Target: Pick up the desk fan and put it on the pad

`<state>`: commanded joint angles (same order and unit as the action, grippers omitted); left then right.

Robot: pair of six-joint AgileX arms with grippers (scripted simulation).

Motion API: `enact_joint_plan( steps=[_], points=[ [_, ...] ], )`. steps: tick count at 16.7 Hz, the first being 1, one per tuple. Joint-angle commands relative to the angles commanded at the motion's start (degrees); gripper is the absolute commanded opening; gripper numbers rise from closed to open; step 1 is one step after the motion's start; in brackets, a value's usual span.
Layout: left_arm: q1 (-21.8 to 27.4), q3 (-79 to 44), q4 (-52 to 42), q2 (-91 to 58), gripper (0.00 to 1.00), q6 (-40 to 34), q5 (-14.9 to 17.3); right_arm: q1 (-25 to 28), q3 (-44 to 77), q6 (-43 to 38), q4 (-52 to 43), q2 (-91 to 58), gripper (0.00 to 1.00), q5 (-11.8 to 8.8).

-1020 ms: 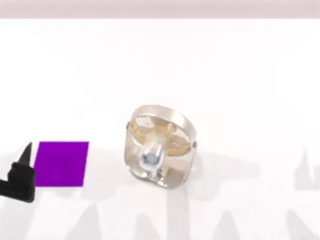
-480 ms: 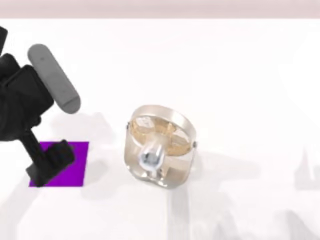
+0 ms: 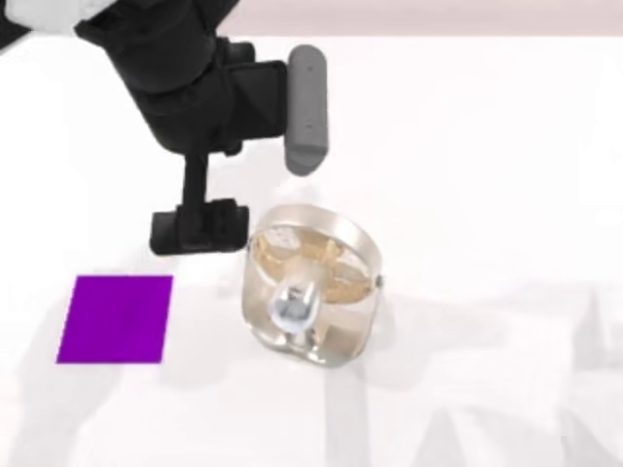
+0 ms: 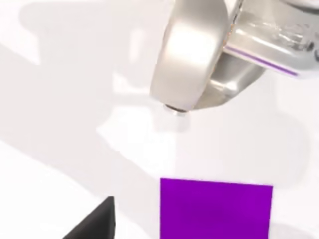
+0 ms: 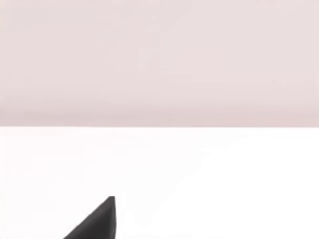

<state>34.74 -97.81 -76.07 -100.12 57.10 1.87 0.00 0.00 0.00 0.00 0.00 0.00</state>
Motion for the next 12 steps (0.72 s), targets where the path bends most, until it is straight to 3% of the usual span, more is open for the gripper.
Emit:
enact_joint_plan(
  steps=[6, 12],
  points=[
    [4.3, -23.4, -12.6, -20.2, 1.0, 10.3, -1.3, 0.0, 0.0, 0.0, 0.0, 0.0, 1.0, 0.0],
    [5.3, -30.4, -16.0, -26.1, 1.0, 13.1, -1.7, 0.0, 0.0, 0.0, 0.0, 0.0, 1.0, 0.0]
  ],
)
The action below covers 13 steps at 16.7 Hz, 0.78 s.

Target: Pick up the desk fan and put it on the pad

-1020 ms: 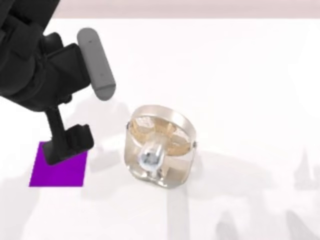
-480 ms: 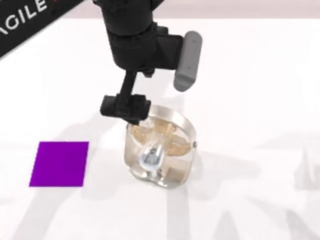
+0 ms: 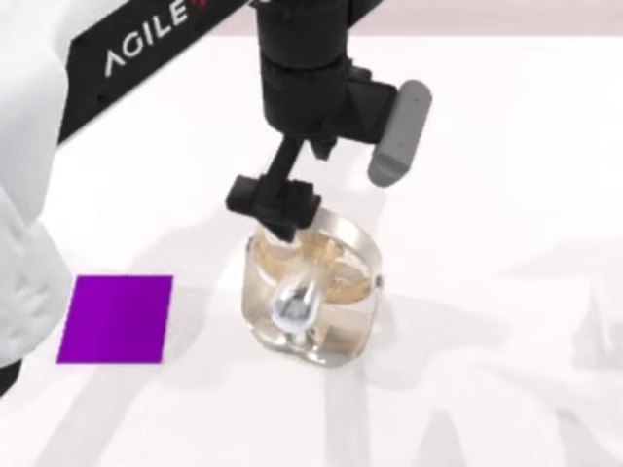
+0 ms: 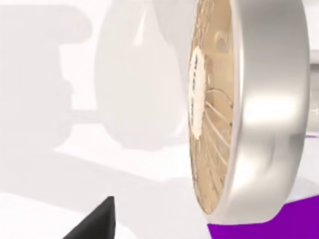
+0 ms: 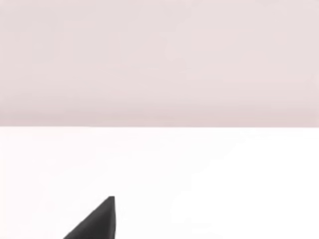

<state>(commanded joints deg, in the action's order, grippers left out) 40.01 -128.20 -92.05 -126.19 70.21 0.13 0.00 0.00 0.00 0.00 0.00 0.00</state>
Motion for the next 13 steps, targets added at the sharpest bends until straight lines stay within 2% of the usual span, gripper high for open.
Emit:
enact_joint_plan(
  steps=[5, 13],
  points=[
    [-0.2, 1.1, 1.0, 0.3, 1.0, 0.1, 0.0, 0.0, 0.0, 0.0, 0.0, 0.0, 1.0, 0.0],
    [-0.1, 15.2, 12.8, 2.4, 1.0, 0.1, 0.0, 0.0, 0.0, 0.0, 0.0, 0.0, 1.0, 0.0]
  ],
)
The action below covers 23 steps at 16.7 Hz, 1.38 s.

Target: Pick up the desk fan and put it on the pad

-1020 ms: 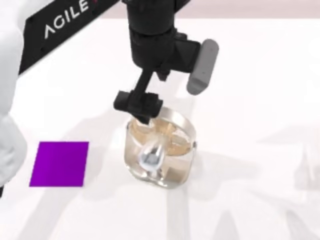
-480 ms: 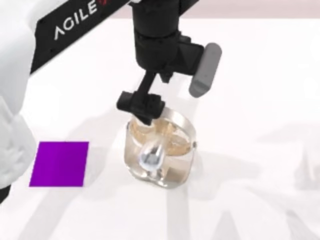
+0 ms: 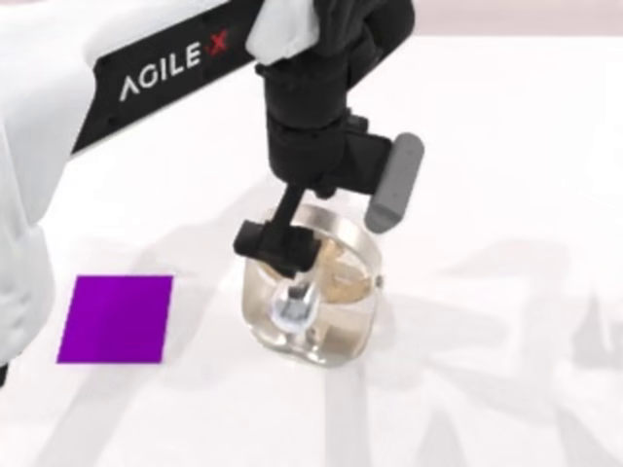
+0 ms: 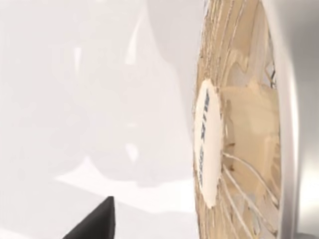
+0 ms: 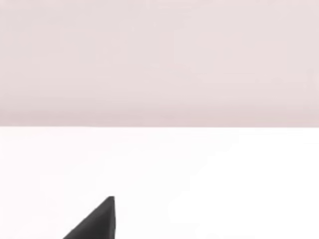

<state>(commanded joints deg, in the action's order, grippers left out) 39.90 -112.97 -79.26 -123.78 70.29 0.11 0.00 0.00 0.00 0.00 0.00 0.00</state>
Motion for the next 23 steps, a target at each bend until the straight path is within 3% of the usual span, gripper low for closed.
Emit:
enact_joint_plan(
  steps=[4, 17, 23],
  points=[
    [0.0, 0.2, 0.2, 0.0, 1.0, 0.0, 0.0, 0.0, 0.0, 0.0, 0.0, 0.0, 1.0, 0.0],
    [0.0, 0.2, 0.2, 0.0, 0.02, 0.0, 0.0, 0.0, 0.0, 0.0, 0.0, 0.0, 1.0, 0.0],
    [0.0, 0.2, 0.2, 0.0, 0.0, 0.0, 0.0, 0.0, 0.0, 0.0, 0.0, 0.0, 1.0, 0.0]
  ],
)
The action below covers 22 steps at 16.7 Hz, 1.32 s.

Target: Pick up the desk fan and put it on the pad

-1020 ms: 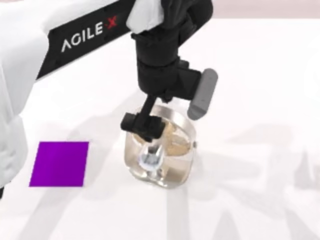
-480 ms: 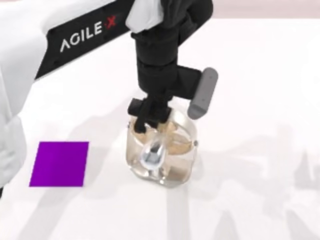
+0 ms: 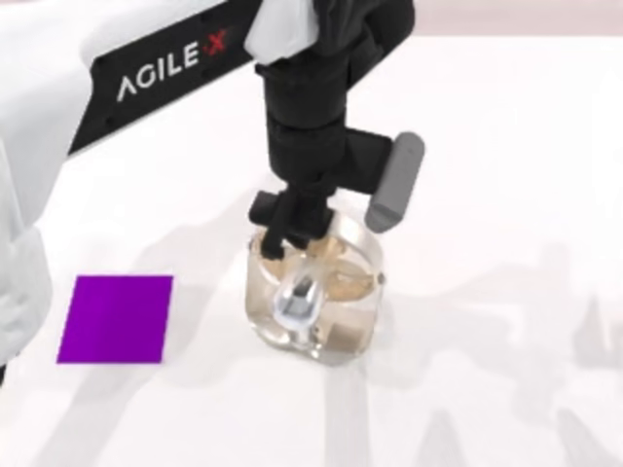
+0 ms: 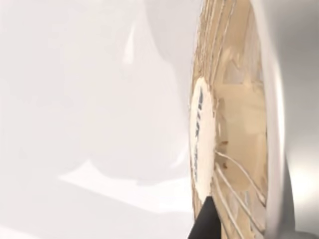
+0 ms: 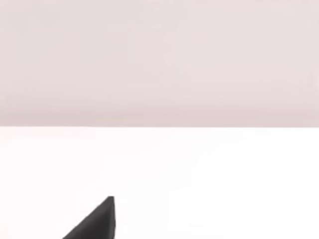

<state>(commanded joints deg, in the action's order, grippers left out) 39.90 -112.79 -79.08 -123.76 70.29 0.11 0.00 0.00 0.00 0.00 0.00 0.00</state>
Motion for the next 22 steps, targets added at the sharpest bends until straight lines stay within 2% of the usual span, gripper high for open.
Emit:
enact_joint_plan(
  steps=[5, 12, 18, 22],
  points=[
    [-0.1, -1.0, -0.9, -0.1, 0.0, 0.1, 0.0, 0.0, 0.0, 0.0, 0.0, 0.0, 1.0, 0.0],
    [-1.0, -14.8, -12.3, -2.3, 0.0, 0.1, 0.0, 0.0, 0.0, 0.0, 0.0, 0.0, 1.0, 0.0],
    [-0.8, -15.3, -12.8, -2.1, 0.0, 0.1, 0.0, 0.0, 0.0, 0.0, 0.0, 0.0, 1.0, 0.0],
    [-1.2, -13.9, -14.2, -1.7, 0.0, -5.5, -1.1, 0.0, 0.0, 0.0, 0.0, 0.0, 1.0, 0.0]
  ],
)
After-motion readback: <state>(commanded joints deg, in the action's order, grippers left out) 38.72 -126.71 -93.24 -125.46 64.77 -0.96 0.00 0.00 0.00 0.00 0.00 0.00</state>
